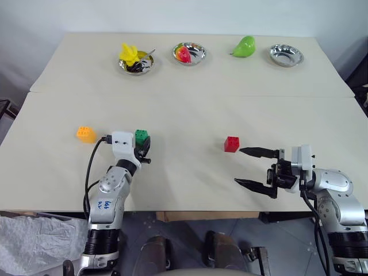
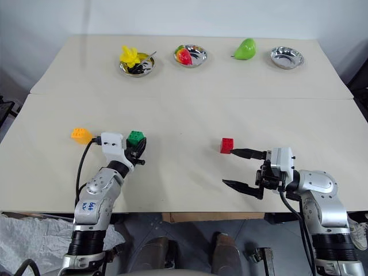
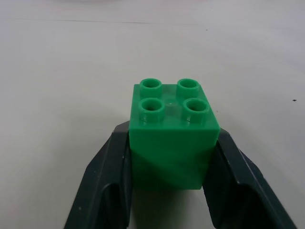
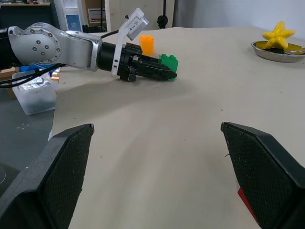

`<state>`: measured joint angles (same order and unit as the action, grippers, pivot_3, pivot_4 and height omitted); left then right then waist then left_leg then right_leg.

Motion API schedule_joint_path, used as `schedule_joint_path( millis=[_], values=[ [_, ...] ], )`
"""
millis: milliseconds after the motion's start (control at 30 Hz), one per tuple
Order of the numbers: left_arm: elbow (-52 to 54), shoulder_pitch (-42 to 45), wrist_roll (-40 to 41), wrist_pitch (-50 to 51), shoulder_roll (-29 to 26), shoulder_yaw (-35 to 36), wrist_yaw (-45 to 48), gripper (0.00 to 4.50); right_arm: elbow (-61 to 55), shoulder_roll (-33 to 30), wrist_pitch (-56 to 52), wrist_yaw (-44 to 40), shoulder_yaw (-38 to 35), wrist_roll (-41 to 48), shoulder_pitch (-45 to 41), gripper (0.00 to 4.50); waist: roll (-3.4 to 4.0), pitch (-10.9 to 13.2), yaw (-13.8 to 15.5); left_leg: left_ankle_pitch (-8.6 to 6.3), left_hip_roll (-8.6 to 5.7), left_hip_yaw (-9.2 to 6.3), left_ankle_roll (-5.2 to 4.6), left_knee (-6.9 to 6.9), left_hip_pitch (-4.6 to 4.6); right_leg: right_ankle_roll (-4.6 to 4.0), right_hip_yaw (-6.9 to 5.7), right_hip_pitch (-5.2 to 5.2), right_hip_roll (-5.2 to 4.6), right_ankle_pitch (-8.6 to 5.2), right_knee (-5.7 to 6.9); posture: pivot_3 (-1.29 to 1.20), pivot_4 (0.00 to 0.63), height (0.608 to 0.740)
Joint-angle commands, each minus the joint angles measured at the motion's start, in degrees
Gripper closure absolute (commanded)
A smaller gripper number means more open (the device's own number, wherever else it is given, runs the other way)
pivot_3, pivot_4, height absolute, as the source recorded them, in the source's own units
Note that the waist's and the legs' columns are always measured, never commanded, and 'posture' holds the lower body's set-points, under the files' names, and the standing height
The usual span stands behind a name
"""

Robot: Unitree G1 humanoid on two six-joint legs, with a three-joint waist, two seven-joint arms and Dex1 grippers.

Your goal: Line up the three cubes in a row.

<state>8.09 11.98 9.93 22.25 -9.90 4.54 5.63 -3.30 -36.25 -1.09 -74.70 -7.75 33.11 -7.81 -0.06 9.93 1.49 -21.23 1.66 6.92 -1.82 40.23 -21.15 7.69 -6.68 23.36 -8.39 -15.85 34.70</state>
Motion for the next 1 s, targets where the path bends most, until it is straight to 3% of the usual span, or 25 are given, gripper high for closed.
schedule_joint_path(
  millis=[33,133,267,667,867,1000],
  values=[
    [0.45,-0.05,2.49,-0.27,-1.74,0.34,5.30,2.98,-1.13,-0.66,1.12,-0.04,-1.92,0.57,0.54,0.00,0.00,0.00,-0.03,0.00,0.00,0.01,0.00,0.00,0.00,0.00,0.00,0.00,0.00,0.00,0.00,0.00,0.150,0.740],
    [-1.71,0.40,7.35,-4.41,-7.19,1.08,18.84,2.98,-1.52,-1.13,1.36,0.14,-2.92,0.66,1.79,0.00,0.00,0.00,-0.04,0.00,0.01,0.00,0.00,0.00,-0.02,0.00,-0.01,0.01,0.00,0.00,0.00,0.00,0.150,0.740],
    [-8.10,2.59,8.06,-9.26,-12.53,0.47,28.94,2.98,-2.25,-1.19,1.65,0.47,-3.66,0.64,3.17,0.00,0.00,0.00,-0.18,0.00,-0.01,0.05,0.01,-0.01,-0.02,-0.01,-0.03,0.02,0.05,-0.01,-0.04,0.00,0.150,0.740],
    [-25.26,15.06,3.24,-24.09,-18.10,-7.65,50.93,2.98,-9.20,0.52,2.71,5.79,-5.75,0.88,11.98,0.00,0.00,0.00,-0.11,0.02,-0.06,0.11,0.05,-0.01,-0.06,0.00,-0.08,0.01,0.13,0.00,-0.08,0.00,0.150,0.740],
    [-46.13,32.12,0.30,-36.93,-14.83,-12.96,65.89,2.98,-13.68,0.17,1.89,8.36,-10.36,2.89,18.88,0.00,-0.01,0.01,0.29,0.06,-0.09,0.38,0.08,0.01,-0.14,0.00,-0.13,-0.01,0.19,0.00,-0.13,0.00,0.150,0.740],
    [-62.60,42.60,-3.03,-42.78,-9.31,-14.23,67.91,2.98,-16.01,0.23,1.29,10.38,-13.47,4.03,22.50,0.00,-0.05,0.02,-0.03,0.07,-0.12,0.39,0.05,-0.04,-0.16,0.16,-0.15,-0.13,0.25,0.09,-0.45,0.00,0.150,0.740]
  ],
)
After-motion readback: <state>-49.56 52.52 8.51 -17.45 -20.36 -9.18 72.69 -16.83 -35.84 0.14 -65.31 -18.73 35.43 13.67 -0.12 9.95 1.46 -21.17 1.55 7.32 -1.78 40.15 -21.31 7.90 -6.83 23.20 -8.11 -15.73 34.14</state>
